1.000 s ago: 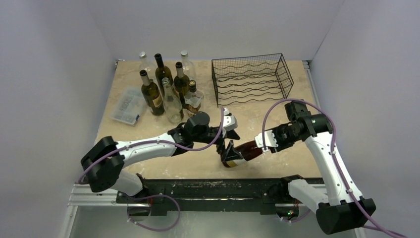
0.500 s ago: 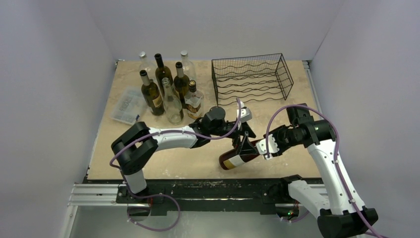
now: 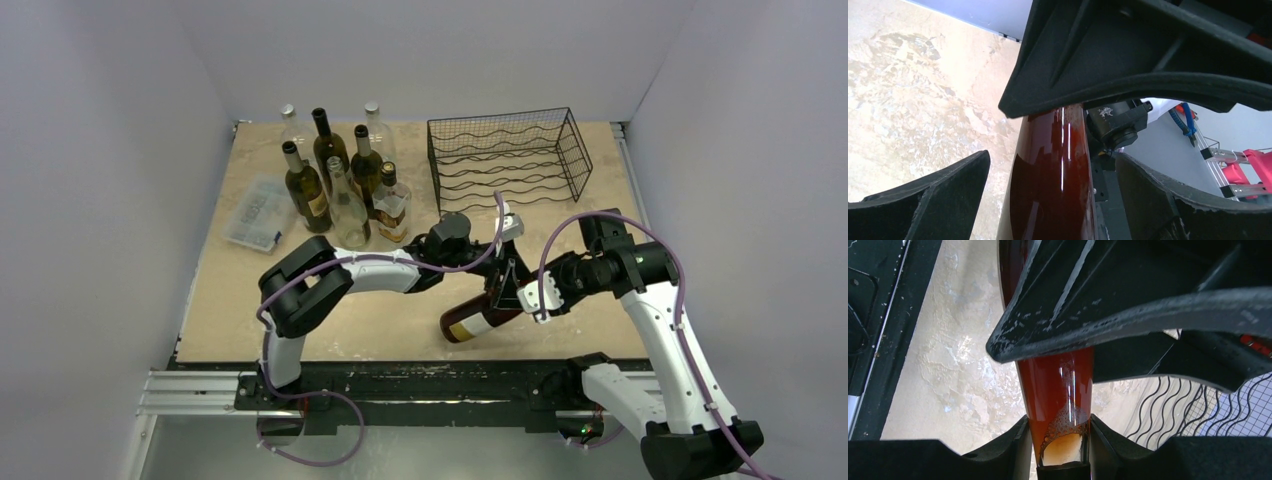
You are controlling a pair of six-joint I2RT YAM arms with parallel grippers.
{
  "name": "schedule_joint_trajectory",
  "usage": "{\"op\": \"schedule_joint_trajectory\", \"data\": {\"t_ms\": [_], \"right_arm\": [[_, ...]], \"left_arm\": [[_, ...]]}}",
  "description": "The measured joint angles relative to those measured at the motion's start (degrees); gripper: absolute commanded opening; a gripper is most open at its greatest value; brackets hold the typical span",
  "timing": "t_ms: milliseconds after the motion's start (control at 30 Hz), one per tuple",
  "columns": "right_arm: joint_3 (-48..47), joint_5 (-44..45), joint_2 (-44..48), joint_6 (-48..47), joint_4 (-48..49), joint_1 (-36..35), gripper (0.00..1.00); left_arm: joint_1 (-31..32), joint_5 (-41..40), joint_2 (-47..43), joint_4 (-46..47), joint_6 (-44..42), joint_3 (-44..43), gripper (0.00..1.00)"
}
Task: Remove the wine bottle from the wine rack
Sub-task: Pick up the wine bottle from the wine rack.
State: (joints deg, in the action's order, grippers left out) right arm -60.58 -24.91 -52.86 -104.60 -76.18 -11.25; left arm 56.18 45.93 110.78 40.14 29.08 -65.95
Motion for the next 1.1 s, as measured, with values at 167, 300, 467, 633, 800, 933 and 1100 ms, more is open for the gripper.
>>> {"op": "schedule_joint_trajectory", "data": {"t_ms": [167,300,467,633,800,933,1100], "right_arm": [[0.00,-0.63,0.00,-0.02,0.20,0.00,0.00],[0.00,-0.61,0.00,-0.02,0.42,0.00,0.00],[0.17,-0.26,0.00,-0.02,0.35,0.00,0.00],[0.33,-0.55,0.11,-0.39,-0.22,-0.07,0.00],[0.90,-0.59,0.28,-0.44,-0.07,-0.04,0.00],[1.95,-0.76,0.76,-0.44,0.68,-0.04,0.18],[3.04,-0.98,1.14,-0.42,1.60,-0.04,0.37]], "left_arm": [[0.61,1.86,2.93,2.32,2.80,-2.12,0.94],[0.96,2.97,4.33,3.32,4.44,-3.02,0.86],[1.01,4.52,5.55,4.76,6.51,-3.74,0.66],[0.72,5.75,6.58,5.05,7.54,-4.68,0.13],[0.79,6.16,7.04,3.96,7.63,-5.40,0.00],[0.81,6.12,7.06,2.89,6.97,-5.42,0.00],[0.79,5.73,7.06,1.36,5.55,-5.42,0.00]]}}
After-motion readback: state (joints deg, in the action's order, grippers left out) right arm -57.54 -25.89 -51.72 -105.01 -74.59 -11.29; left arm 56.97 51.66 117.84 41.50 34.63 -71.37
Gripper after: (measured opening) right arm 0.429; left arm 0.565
